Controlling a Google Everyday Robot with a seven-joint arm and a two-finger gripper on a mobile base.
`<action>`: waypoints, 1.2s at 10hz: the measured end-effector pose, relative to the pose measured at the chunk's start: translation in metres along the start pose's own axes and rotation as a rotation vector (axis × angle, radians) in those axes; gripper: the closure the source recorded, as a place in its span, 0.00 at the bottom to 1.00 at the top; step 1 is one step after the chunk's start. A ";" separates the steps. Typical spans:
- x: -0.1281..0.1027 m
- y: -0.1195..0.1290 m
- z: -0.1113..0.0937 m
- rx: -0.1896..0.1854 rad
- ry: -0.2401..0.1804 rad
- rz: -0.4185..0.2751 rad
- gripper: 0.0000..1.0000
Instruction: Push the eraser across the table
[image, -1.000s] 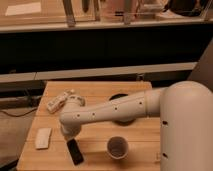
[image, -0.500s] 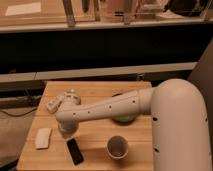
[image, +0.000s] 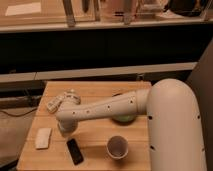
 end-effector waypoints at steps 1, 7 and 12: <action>0.001 0.000 0.002 -0.002 0.002 -0.011 1.00; -0.003 0.004 0.016 -0.046 -0.024 -0.061 1.00; -0.020 0.011 0.018 -0.049 -0.127 -0.039 1.00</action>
